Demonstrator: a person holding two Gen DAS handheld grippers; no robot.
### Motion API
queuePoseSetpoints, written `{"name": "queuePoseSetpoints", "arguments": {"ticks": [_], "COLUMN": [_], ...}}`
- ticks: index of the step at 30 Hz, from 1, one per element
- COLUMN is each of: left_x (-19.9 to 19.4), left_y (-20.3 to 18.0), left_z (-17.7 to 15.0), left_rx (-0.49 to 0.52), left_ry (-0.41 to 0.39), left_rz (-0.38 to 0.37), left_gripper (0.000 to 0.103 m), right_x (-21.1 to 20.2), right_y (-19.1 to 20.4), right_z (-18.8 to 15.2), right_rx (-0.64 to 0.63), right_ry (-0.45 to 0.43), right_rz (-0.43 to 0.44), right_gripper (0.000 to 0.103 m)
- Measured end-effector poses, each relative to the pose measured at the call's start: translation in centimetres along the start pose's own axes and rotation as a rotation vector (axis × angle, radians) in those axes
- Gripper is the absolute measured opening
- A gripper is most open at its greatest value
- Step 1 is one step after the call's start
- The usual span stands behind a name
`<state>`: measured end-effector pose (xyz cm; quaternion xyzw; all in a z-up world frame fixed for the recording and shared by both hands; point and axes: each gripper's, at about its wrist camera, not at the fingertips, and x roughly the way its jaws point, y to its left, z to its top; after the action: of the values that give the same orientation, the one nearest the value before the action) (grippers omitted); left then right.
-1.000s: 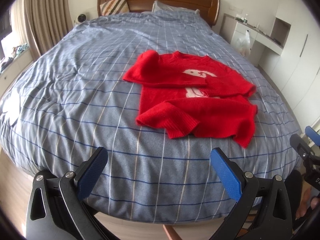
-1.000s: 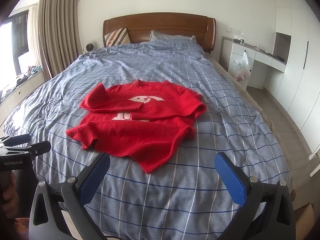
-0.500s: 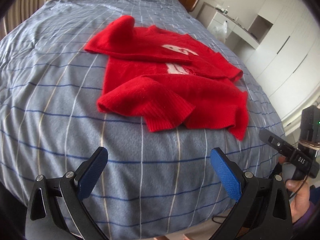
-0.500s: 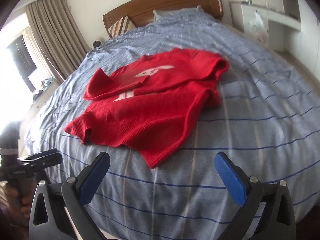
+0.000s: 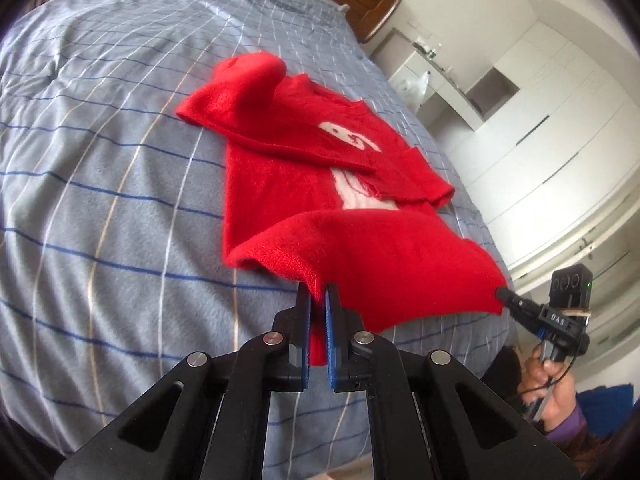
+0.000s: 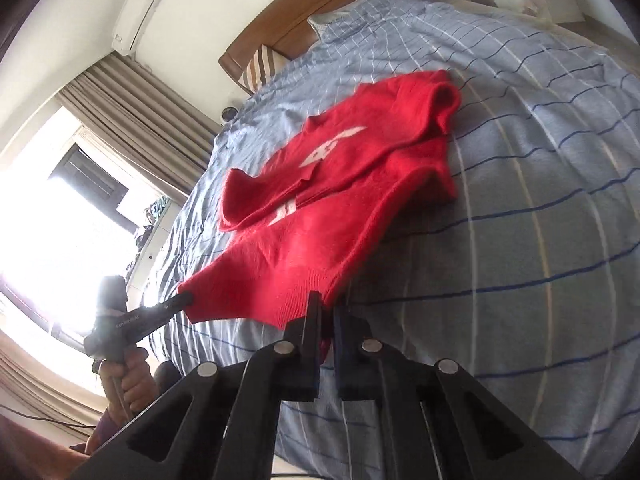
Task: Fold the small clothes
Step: 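Grasp the sweater hem with the left tool while the right tool grasps it too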
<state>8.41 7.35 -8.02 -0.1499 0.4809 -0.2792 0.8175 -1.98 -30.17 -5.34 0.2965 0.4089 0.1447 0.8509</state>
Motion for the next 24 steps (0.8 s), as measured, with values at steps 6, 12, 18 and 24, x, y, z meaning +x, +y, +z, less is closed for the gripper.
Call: {"name": "queuePoseSetpoints", "arguments": {"ticks": [6, 12, 18, 24], "left_x": [2.5, 3.5, 5.9, 1.0], "left_y": [1.3, 0.2, -1.6, -0.9], "left_z": [-1.8, -4.2, -5.6, -5.4], "left_rx": [-0.033, 0.002, 0.022, 0.016], "left_ry": [0.071, 0.106, 0.166, 0.098], "left_rz": [0.027, 0.077, 0.136, 0.212], "left_gripper": [0.052, 0.073, 0.004, 0.003], "right_x": [2.1, 3.1, 4.0, 0.4], "right_y": [-2.0, -3.3, -4.0, -2.2], "right_z": [-0.8, -1.6, -1.7, -2.3], "right_rx": [0.005, 0.039, 0.032, -0.009], "right_ry": [0.067, 0.09, 0.119, 0.153], "right_rz": [-0.062, -0.089, -0.082, -0.158], "right_gripper": [0.006, 0.027, 0.021, 0.004]}}
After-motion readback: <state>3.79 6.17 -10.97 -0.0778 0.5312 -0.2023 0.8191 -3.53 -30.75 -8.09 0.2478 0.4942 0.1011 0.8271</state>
